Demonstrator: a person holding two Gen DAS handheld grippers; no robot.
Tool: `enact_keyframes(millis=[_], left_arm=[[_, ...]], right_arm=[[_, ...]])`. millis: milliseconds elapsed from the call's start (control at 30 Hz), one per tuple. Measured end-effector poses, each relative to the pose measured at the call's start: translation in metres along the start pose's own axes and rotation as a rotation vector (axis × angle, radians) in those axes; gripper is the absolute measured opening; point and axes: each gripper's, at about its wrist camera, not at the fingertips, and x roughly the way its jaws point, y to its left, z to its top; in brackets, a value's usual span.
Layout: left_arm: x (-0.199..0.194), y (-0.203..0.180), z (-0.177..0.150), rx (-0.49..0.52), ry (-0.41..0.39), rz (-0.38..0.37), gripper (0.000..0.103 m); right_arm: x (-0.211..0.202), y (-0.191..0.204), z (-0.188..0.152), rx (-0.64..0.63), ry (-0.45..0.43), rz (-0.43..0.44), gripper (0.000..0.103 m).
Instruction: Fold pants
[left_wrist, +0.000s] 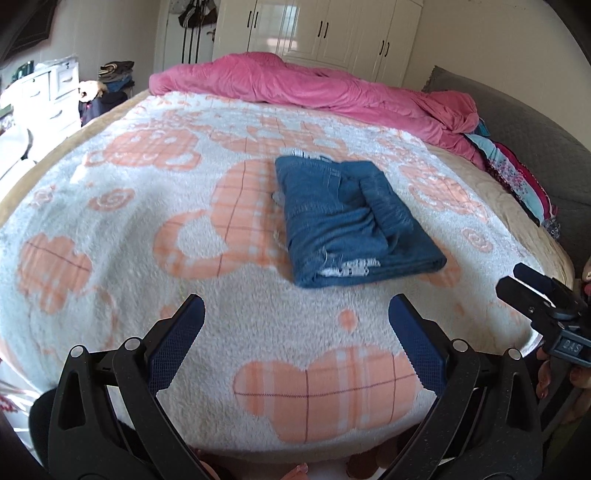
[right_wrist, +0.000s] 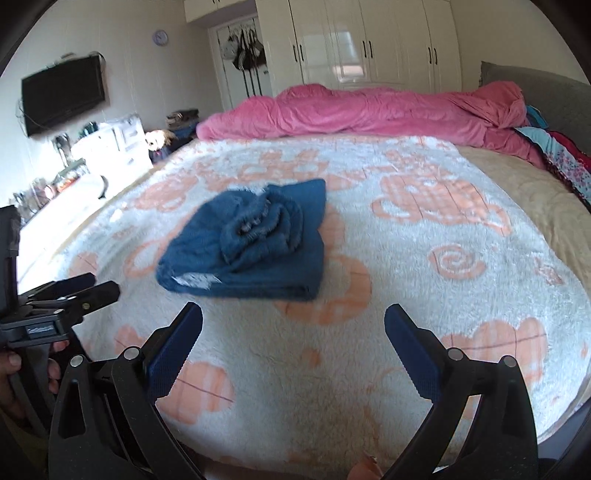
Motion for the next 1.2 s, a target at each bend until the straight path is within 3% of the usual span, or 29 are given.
enact_keyframes(millis=[1200], left_arm=[[0.008, 0.003, -0.004, -0.023, 0.02, 0.035, 0.094]], right_arm=[[0.017, -0.001, -0.002, -0.009, 0.038, 0.0, 0.099]])
